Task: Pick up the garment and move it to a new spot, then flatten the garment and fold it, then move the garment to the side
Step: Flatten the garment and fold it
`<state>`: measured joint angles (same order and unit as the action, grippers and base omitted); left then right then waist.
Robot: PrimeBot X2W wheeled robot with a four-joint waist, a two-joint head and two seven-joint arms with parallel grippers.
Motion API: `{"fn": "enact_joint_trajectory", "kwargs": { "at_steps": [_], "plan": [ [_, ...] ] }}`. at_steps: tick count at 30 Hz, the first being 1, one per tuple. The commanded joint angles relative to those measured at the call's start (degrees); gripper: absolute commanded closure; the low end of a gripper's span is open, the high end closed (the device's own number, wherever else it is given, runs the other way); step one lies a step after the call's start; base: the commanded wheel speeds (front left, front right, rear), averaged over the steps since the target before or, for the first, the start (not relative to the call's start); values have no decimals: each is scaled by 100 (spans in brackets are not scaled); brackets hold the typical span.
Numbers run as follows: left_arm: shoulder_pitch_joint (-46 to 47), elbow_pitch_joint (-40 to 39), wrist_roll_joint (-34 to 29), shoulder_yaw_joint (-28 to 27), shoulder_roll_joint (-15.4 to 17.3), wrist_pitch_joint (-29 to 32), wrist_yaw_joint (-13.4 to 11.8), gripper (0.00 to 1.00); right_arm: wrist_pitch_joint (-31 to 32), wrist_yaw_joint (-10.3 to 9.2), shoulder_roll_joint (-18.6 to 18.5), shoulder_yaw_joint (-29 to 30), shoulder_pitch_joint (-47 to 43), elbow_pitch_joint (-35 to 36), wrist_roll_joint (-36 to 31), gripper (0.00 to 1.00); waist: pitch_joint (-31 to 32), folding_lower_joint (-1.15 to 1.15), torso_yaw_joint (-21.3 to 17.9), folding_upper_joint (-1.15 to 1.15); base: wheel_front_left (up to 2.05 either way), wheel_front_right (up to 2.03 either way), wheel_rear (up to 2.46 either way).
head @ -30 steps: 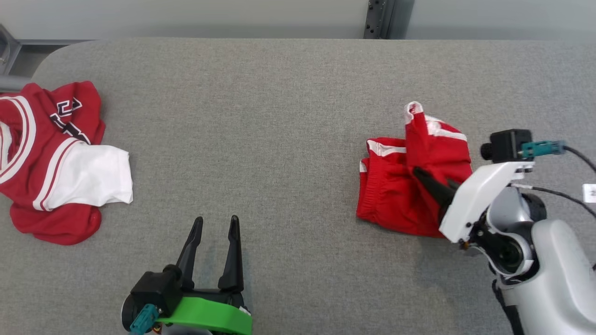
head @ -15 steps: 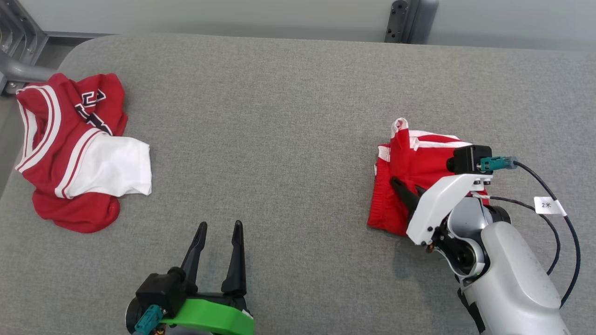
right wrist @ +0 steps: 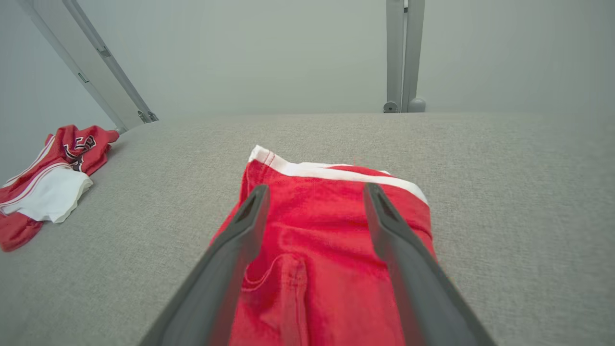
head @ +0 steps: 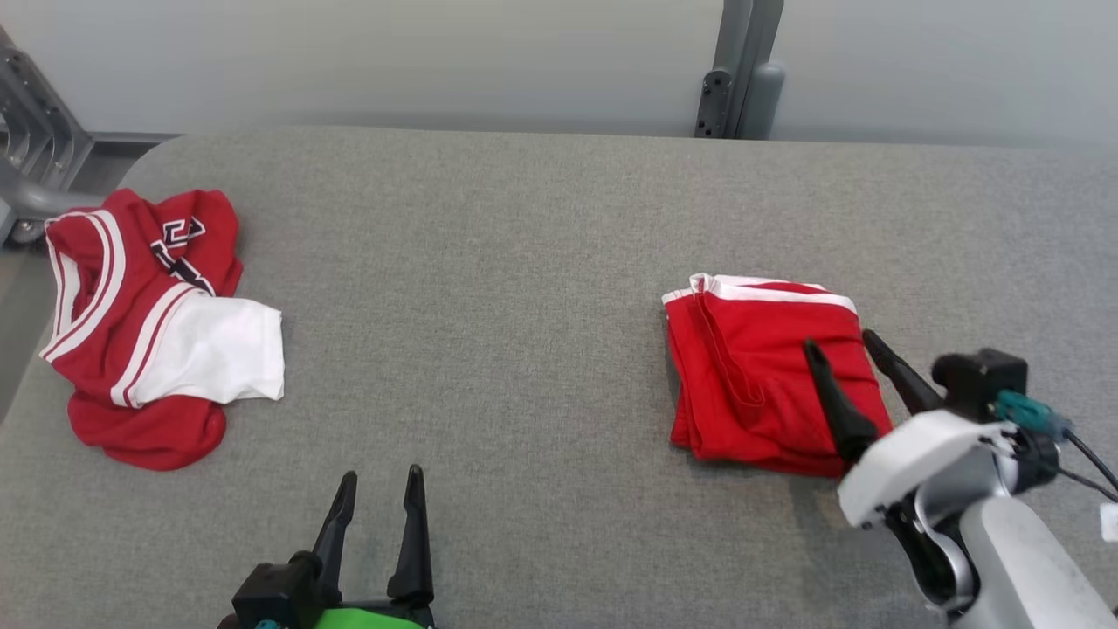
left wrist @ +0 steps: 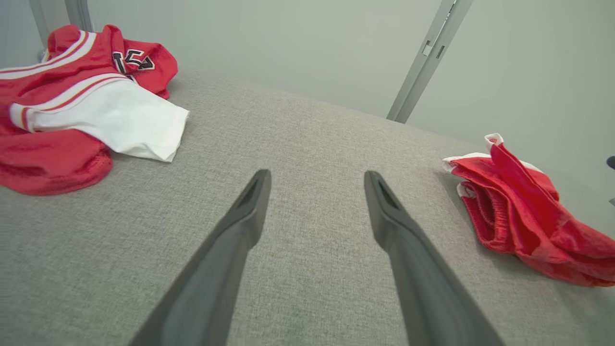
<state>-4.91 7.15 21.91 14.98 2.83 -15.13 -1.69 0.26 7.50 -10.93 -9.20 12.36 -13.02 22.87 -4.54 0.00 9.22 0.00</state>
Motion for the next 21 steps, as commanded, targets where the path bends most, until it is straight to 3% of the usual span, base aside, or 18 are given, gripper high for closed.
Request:
{"fn": "enact_joint_trajectory", "kwargs": {
  "at_steps": [1,8,14,21],
  "plan": [
    [-131,3,-48,-53,16,-1,27,0,-214,-2,-135,101,-250,56,-93,0,288,0,-161,0,0,0,0],
    [-391,-150,-118,-279,16,-1,76,0,-1305,-2,-568,741,-1243,-55,-855,0,512,0,-274,0,0,0,0],
    [-472,-180,-159,-388,15,-1,106,0,-1536,-3,-376,1125,-1574,-360,-1164,0,537,0,-372,0,0,0,0],
    [-440,-178,-113,-348,15,-1,92,0,-1549,-3,-234,1139,-1316,-363,-1109,0,499,0,-358,0,0,0,0]
  ]
}}
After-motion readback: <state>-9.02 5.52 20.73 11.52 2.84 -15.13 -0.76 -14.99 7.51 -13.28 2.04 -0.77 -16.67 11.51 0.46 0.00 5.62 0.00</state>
